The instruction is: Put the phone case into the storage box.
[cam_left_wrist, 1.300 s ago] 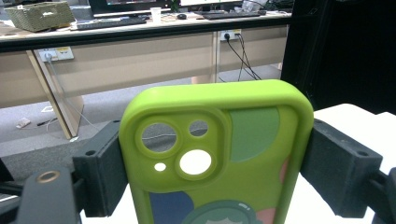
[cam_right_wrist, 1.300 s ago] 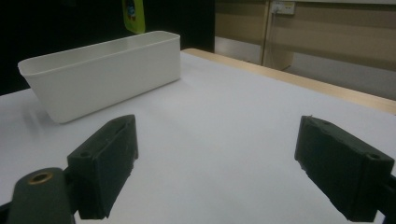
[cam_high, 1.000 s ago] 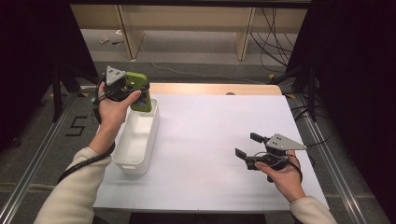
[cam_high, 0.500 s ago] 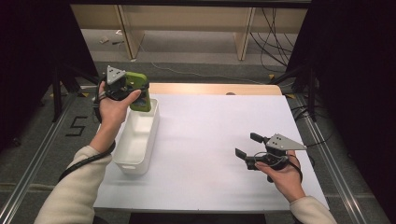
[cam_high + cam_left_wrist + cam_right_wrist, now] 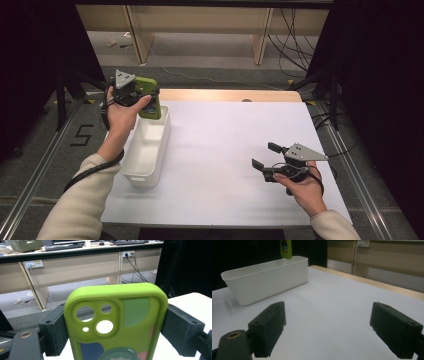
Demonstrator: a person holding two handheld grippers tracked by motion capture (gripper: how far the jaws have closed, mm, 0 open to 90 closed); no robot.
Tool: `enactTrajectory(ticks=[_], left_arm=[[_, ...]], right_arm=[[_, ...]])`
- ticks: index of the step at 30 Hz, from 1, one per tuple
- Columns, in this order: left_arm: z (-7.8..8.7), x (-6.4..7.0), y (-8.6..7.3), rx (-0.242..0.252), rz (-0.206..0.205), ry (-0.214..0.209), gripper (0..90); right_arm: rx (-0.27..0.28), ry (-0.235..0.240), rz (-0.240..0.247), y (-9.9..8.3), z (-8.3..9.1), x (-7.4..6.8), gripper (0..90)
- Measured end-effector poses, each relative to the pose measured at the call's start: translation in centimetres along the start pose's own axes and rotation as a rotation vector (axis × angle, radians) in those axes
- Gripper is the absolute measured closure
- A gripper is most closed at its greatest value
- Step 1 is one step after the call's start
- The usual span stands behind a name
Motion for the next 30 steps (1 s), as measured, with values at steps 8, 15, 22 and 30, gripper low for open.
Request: enactTrajectory(ticks=[8,15,22,30], left_arm=[[-0.5,0.0,0.0,-0.010,-0.001,0.002,16.1],[-0.9,-0.1,-0.1,-0.016,-0.005,0.006,16.1],[-1.2,-0.1,0.0,-0.018,-0.003,0.004,16.1],[-1.4,-0.1,0.1,-0.020,-0.008,0.007,16.0]], right_arm=[[0.000,0.000,0.000,0.0,0.0,0.0,14.4],[-0.004,0.000,-0.002,0.0,0.0,0.0,14.3],[-0.006,-0.001,0.000,0.0,0.0,0.0,14.3],[-0.002,-0.001,0.001,0.0,0.0,0.0,14.3]])
Point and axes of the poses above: each handheld gripper's, and its own axes: z roughly backward along the jaws, y roughly out of its top, x roughly to its right, the point moved 3 cm from there along -z, roughly forward along the jaws, and after that the axes turned 10 degrees about y, right-handed, at the moved point
